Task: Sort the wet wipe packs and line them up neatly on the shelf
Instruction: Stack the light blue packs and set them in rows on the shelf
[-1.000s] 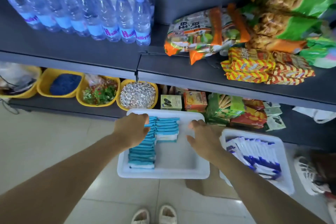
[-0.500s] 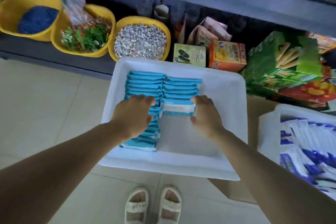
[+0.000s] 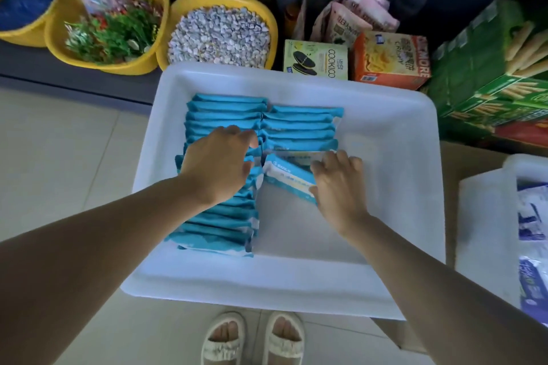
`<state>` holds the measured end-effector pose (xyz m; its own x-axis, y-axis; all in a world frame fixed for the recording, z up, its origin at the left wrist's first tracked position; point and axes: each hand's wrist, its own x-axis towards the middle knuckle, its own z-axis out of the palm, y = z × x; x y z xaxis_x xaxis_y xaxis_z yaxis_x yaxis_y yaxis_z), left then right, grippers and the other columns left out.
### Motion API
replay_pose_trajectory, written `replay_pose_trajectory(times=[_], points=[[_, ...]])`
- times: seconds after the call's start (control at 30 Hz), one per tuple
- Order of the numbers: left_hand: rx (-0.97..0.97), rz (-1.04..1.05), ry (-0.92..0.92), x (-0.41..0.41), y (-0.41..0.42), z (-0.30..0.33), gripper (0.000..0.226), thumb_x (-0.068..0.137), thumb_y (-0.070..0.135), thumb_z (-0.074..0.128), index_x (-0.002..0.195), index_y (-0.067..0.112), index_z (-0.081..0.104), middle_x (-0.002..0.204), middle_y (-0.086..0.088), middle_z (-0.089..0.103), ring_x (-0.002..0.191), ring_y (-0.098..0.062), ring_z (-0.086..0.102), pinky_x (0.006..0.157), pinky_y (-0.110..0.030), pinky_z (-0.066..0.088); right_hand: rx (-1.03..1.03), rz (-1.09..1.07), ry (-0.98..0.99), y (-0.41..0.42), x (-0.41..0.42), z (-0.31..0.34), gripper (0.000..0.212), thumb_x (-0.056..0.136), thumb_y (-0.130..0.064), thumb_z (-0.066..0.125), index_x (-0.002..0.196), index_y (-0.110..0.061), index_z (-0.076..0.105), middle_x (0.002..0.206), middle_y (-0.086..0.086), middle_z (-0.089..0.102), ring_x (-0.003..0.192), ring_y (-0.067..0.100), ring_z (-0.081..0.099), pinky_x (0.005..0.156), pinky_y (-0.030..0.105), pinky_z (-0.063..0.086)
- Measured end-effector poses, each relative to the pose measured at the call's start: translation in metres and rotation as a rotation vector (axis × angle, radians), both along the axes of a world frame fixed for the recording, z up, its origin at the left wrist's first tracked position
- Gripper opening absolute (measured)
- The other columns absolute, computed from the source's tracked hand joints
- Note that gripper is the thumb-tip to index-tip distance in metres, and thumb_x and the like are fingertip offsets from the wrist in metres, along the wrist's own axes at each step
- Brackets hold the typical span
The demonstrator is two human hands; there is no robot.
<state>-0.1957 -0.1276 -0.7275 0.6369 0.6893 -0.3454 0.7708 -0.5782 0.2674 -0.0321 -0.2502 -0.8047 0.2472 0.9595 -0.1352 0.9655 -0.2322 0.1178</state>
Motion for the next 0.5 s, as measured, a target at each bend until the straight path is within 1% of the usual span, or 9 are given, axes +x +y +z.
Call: replay_pose_trajectory(times=[0.07,0.1,0.17,0.23,0.33,0.43,0.5], points=[[0.003,0.009,-0.002,0.006,0.002,-0.002,0.034,0.094,0.024,0.053,0.128,0.022,0.050,0.129,0.001,0.053,0.119,-0.020,0.048,0.080,-0.034,0.043,0.076,0.037,0.030,-0.009,0.003,0.001,0.041,0.039,-0.015,0.089,0.069,-0.014,0.063,0.079,0.005,0.055,0.079,0.028,0.054,0.066,0.034,0.034],[0.007,0.015,-0.004,0.008,0.003,-0.003,0.034,0.094,0.023,0.054,0.127,0.021,0.050,0.129,0.001,0.053,0.119,-0.020,0.048,0.078,-0.033,0.042,0.130,0.050,0.043,-0.012,0.006,0.001,0.039,0.041,-0.012,0.088,0.070,-0.013,0.062,0.083,0.006,0.056,0.082,0.028,0.054,0.067,0.034,0.034],[0.018,0.023,-0.011,0.013,0.006,-0.005,0.033,0.093,0.021,0.054,0.127,0.021,0.051,0.128,0.001,0.053,0.117,-0.020,0.049,0.074,-0.031,0.038,0.237,0.081,0.073,-0.015,0.013,0.000,0.034,0.045,-0.005,0.084,0.070,-0.012,0.063,0.092,0.008,0.057,0.090,0.029,0.049,0.072,0.036,0.030],[0.025,0.026,-0.018,0.017,0.008,-0.007,0.034,0.093,0.018,0.054,0.127,0.021,0.051,0.128,0.001,0.054,0.117,-0.021,0.048,0.074,-0.030,0.037,0.293,0.097,0.087,-0.010,0.017,-0.001,0.030,0.047,-0.001,0.081,0.070,-0.009,0.063,0.102,0.012,0.059,0.098,0.029,0.043,0.077,0.037,0.028],[0.033,0.021,-0.040,0.020,0.010,-0.010,0.035,0.092,0.015,0.055,0.127,0.020,0.051,0.126,0.000,0.055,0.117,-0.021,0.049,0.075,-0.031,0.039,0.320,0.079,0.102,0.004,0.017,-0.007,0.028,0.049,-0.003,0.082,0.071,-0.007,0.065,0.112,0.016,0.058,0.106,0.032,0.041,0.083,0.040,0.029],[0.040,0.030,-0.060,0.021,0.012,-0.014,0.037,0.091,0.013,0.056,0.127,0.019,0.052,0.126,-0.001,0.056,0.118,-0.021,0.049,0.077,-0.033,0.043,0.304,0.070,0.095,0.010,0.014,-0.016,0.029,0.049,-0.007,0.084,0.070,-0.007,0.065,0.109,0.014,0.058,0.106,0.032,0.044,0.086,0.041,0.030],[0.042,0.031,-0.063,0.020,0.013,-0.016,0.037,0.091,0.013,0.056,0.128,0.020,0.051,0.127,-0.001,0.055,0.119,-0.021,0.048,0.079,-0.034,0.044,0.308,0.058,0.080,0.010,0.013,-0.020,0.034,0.047,-0.008,0.085,0.072,-0.007,0.062,0.099,0.013,0.058,0.098,0.033,0.052,0.086,0.039,0.032]])
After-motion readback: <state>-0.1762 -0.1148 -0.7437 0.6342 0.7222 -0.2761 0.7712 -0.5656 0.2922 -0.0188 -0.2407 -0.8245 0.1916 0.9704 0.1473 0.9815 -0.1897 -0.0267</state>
